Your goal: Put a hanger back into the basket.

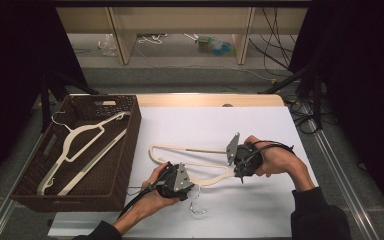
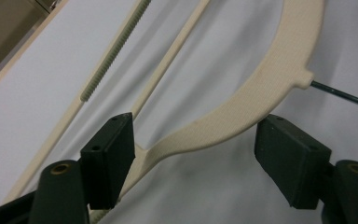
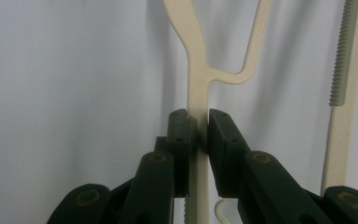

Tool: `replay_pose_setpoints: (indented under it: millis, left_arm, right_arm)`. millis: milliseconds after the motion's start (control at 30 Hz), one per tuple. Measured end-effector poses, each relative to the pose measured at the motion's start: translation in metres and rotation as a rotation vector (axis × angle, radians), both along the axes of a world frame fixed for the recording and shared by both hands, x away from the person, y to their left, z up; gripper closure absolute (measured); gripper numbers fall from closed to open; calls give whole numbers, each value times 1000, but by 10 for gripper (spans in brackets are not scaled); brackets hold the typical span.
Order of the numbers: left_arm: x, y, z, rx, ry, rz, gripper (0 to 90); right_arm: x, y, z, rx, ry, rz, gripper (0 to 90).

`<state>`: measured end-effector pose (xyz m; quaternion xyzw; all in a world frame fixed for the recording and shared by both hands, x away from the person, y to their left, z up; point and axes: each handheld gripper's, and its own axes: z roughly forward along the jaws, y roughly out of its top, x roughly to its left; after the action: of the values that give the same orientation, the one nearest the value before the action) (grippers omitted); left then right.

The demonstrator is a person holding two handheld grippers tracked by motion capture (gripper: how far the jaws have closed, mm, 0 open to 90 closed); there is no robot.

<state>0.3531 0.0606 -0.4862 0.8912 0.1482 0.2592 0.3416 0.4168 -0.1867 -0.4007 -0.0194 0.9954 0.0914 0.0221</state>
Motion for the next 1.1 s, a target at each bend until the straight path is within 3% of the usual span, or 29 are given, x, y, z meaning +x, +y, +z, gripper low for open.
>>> replay_pose_setpoints:
  millis: [100, 200, 400, 600, 667, 700, 733, 833, 900, 1100]
  left_arm:
    - [-3, -3, 3, -31, -16, -51, 396]
    - [-4, -4, 7, -33, -14, -107, 513]
    - [-4, -5, 12, 14, -61, -180, 614]
    - [-1, -6, 21, 42, -74, -250, 683]
    - [-1, -6, 27, 56, -114, -271, 714]
    - [-1, -6, 30, 71, -129, -288, 729]
    - [-2, -7, 32, 85, -156, -295, 748]
    - [-2, -10, 39, 92, -173, -313, 789]
    - [-1, -11, 46, 97, -185, -323, 807]
    - [2, -13, 60, 81, -183, -328, 848]
  right_arm:
    - [0, 0, -1, 7, 7, 9, 798]
    - [0, 0, -2, 5, 16, 4, 798]
    - [2, -2, -4, 9, 25, 9, 799]
    - [3, -4, -5, 14, 37, 10, 801]
    - [3, -5, -6, 13, 44, 11, 816]
    - [3, -5, -7, 16, 62, 16, 896]
    - [4, -7, -6, 45, 77, 7, 895]
    - [4, -12, -4, 35, 77, -24, 848]
    - [4, -16, 0, 55, 69, -56, 785]
    - [3, -27, 22, 171, -13, -162, 595]
